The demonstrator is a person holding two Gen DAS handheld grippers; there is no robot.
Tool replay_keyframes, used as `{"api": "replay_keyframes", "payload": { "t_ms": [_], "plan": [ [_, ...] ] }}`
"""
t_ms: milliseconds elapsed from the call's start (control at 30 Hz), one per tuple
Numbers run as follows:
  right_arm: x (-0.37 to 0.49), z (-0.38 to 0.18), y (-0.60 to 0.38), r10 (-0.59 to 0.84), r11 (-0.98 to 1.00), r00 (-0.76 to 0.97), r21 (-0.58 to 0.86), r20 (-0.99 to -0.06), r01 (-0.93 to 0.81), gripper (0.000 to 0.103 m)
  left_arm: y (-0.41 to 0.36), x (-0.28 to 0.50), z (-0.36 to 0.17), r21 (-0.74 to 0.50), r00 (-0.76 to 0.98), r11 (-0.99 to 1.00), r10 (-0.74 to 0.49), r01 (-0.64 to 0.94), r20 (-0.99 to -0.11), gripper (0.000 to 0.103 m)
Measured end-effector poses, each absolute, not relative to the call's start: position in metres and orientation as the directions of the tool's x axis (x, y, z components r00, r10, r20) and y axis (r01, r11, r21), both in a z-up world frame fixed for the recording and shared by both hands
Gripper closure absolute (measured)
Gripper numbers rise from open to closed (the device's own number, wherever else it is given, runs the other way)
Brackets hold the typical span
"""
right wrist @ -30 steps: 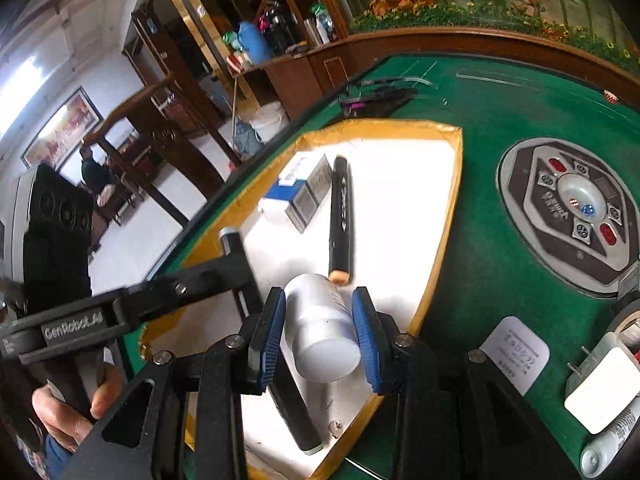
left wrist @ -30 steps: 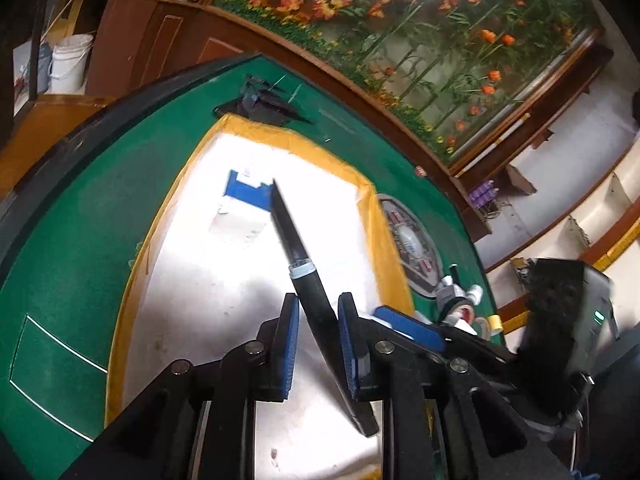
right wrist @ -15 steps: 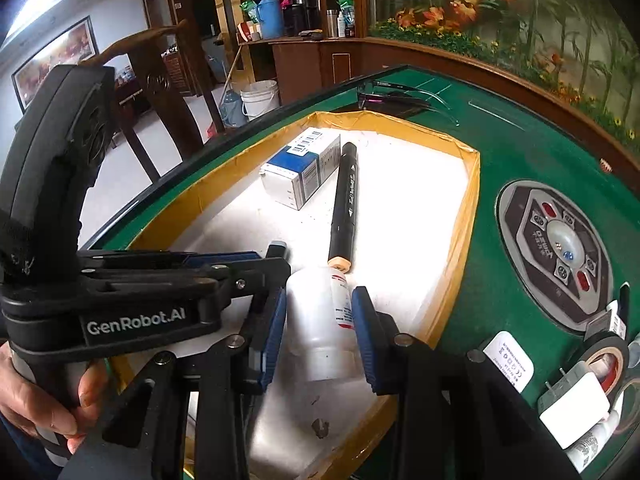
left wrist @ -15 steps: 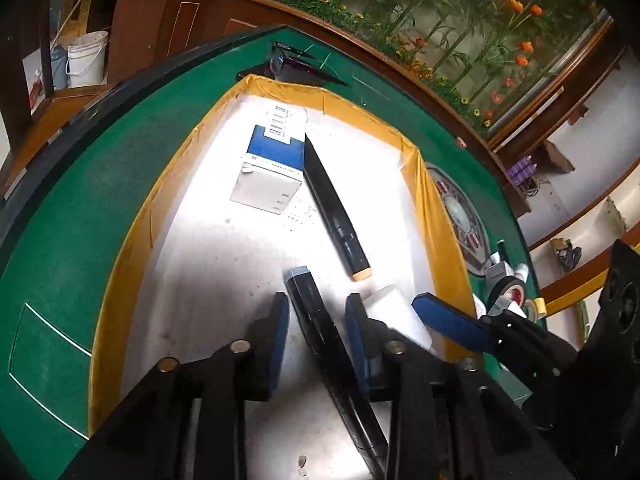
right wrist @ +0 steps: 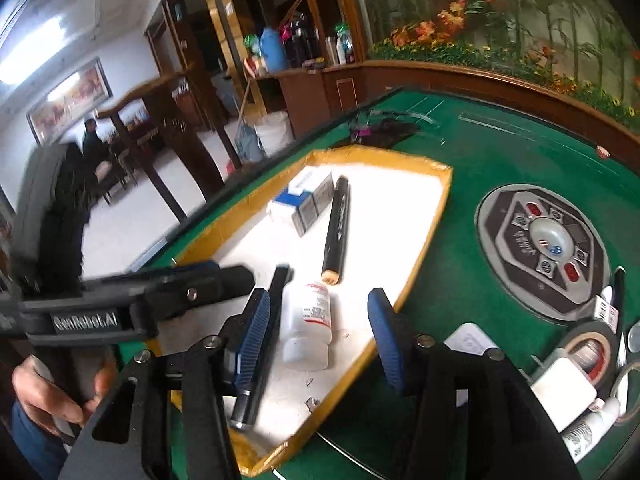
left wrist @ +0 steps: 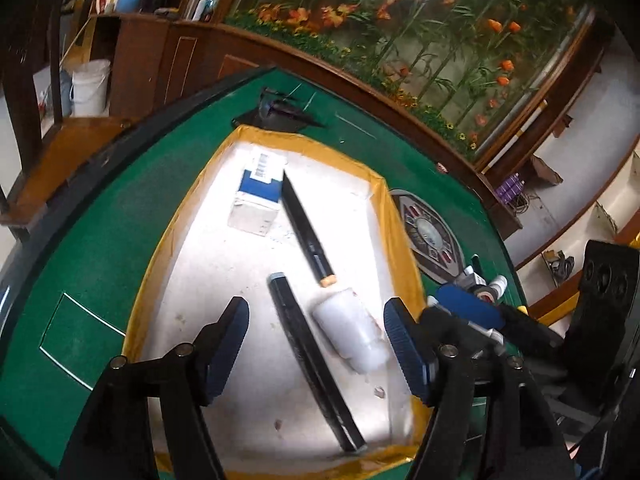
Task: Organize rigid objects
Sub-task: 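Open the left gripper over the tray while the right gripper releases the pill bottle there, then close the left gripper on a white charger plug while the right gripper reaches a small white bottle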
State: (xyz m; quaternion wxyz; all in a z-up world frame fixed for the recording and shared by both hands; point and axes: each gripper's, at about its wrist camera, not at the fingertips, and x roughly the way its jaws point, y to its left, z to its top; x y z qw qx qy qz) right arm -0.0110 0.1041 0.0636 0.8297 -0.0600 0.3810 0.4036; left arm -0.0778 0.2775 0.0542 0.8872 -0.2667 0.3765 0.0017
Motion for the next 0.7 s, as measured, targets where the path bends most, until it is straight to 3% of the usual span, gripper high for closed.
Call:
{"api": "replay_keyframes", "payload": {
  "t_ms": [467,700],
  "plan": [
    [0.018,0.074,-0.035,0.645,0.749,0.473,0.373,-0.601,-0.548,0.053,0.186,-0.079,0.090,-0.359,0.717,0.933,-0.248,-0.004,-0.652,0.028],
    [0.024,0.056,-0.096,0.621,0.783,0.505,0.435,-0.600,-0.445,0.053,0.118,-0.066,0.087,-0.213,0.667,0.967,-0.252,0.141,-0.701,0.024]
  ]
}}
